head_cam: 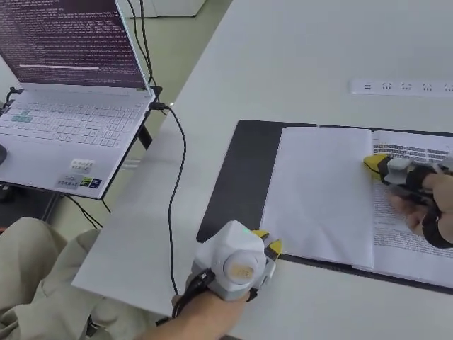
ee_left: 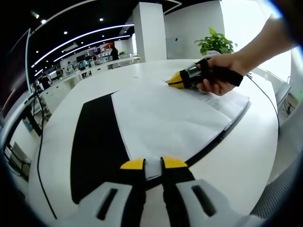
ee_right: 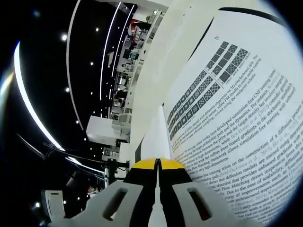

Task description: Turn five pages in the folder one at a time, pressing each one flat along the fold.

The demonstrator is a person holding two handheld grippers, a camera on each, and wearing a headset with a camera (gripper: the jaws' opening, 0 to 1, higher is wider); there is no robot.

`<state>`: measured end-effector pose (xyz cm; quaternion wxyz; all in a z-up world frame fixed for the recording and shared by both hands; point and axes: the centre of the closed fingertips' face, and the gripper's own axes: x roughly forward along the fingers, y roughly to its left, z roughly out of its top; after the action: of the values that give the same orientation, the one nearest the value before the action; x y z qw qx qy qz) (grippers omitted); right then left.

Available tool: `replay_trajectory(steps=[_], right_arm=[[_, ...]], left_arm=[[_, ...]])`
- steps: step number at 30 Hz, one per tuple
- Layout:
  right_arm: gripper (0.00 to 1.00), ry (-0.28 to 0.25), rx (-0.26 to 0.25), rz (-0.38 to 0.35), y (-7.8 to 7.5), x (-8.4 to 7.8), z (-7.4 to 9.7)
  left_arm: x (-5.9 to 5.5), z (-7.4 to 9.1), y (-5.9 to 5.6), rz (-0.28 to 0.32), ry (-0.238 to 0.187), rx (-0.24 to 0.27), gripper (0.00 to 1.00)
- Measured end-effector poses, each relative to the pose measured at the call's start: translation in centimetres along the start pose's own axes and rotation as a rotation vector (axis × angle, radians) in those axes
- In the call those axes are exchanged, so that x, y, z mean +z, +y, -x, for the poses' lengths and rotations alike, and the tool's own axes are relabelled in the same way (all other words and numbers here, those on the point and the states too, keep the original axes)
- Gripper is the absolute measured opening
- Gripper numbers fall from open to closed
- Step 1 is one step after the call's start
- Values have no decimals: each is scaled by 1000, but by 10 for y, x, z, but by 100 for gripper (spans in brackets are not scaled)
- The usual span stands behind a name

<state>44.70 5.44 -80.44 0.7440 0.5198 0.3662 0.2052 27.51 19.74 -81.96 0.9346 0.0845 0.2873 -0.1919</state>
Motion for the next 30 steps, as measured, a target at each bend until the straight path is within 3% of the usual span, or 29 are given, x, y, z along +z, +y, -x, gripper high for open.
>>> replay_trajectory(steps=[13, 17, 30], right_arm=[[0, 44, 30, -28, -3, -26, 24], [0, 96, 38, -12, -3, -41, 30], [0, 174, 34, -9, -8, -79, 58]], left_arm=[[0, 0, -1, -8, 5, 2, 11], [0, 1, -1, -6, 5, 3, 11], [0, 1, -1, -8, -4, 6, 10]])
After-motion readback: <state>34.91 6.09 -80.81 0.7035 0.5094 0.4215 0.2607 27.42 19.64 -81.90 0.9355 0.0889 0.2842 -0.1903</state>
